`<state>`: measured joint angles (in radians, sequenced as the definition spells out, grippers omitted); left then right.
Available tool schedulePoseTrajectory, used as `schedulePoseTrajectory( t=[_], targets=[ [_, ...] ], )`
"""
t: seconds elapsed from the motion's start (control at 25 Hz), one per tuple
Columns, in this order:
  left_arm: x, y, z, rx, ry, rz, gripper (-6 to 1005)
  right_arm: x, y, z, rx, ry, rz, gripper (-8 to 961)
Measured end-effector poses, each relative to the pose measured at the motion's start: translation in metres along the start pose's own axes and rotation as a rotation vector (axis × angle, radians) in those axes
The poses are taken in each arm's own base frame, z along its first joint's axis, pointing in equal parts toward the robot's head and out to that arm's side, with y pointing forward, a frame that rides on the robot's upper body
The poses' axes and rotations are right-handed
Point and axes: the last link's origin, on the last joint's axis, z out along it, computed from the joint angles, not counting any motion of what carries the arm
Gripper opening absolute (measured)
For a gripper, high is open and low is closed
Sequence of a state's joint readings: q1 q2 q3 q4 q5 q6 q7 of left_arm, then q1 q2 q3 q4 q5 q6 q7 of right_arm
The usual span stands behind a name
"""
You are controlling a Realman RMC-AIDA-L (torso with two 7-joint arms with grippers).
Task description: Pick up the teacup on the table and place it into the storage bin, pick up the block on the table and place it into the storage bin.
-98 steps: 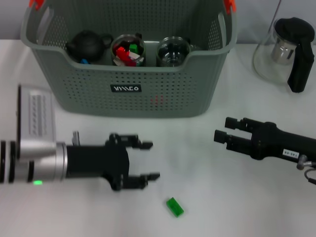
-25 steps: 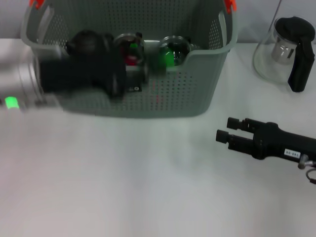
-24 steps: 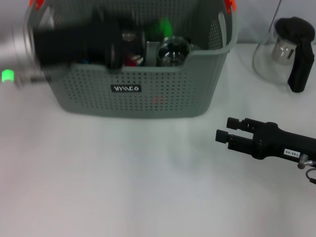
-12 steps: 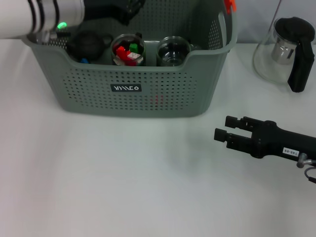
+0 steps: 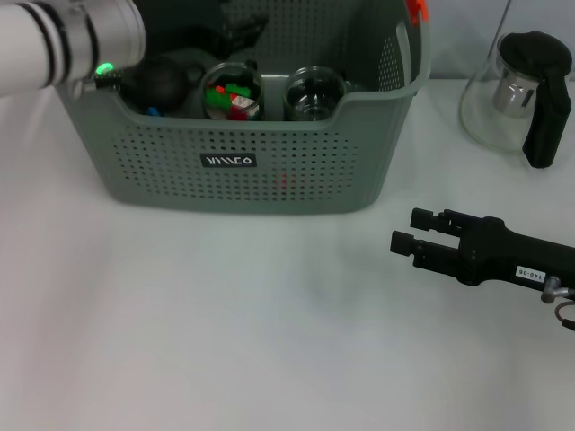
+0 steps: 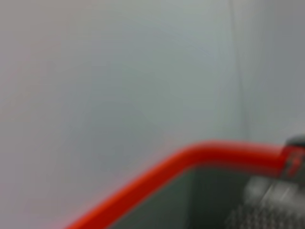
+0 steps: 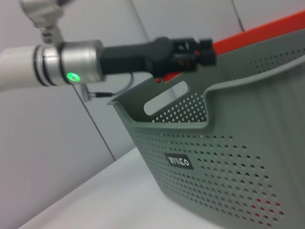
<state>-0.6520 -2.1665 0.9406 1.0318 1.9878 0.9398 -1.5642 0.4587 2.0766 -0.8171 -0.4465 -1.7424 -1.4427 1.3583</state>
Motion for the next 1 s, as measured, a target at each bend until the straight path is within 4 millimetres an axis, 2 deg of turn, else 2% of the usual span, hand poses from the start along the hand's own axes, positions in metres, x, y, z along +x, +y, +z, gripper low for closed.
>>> schedulePoseTrajectory(
  t=[0.16,0.24,0.28,0.32,0.4,0.48,0.56,0.68,0.8,1.0],
  targets=[
    [0.007,0.005,-0.041,-0.132,0.223,-0.182,591,0.0,0.0,-0.001,0.01,-0.019,-0.001,714],
    [0.007,0.005,-0.041,-0.132,0.223,-0.182,652,0.0,0.002,-0.001,0.003,-0.029,-0.01,714],
    [-0.006,0.009,-0.061,-0.221,0.291,-0.267,682,0.0,0.003,-0.001,-0.005,-0.035,-0.019,715],
    [-0.027,0.018,-0.073,-0.299,0.302,-0.313,726,0.0,0.005,-0.002,-0.017,-0.041,-0.029,715],
    [-0.053,0.029,-0.085,-0.352,0.289,-0.319,815,0.0,0.009,-0.004,-0.039,-0.059,-0.053,715],
    [-0.079,0.041,-0.093,-0.367,0.249,-0.298,816,0.0,0.013,-0.007,-0.056,-0.081,-0.082,715],
    [-0.107,0.06,-0.099,-0.401,0.177,-0.259,816,0.003,0.016,-0.009,-0.067,-0.095,-0.12,715],
    [-0.129,0.081,-0.102,-0.468,0.088,-0.228,817,0.011,0.021,-0.007,-0.075,-0.095,-0.177,715],
    [-0.132,0.085,-0.1,-0.484,0.067,-0.238,818,0.016,0.023,0.001,-0.091,-0.069,-0.205,715],
    [-0.121,0.078,-0.095,-0.513,0.043,-0.312,821,0.017,0.024,0.01,-0.114,-0.027,-0.202,715]
  ],
)
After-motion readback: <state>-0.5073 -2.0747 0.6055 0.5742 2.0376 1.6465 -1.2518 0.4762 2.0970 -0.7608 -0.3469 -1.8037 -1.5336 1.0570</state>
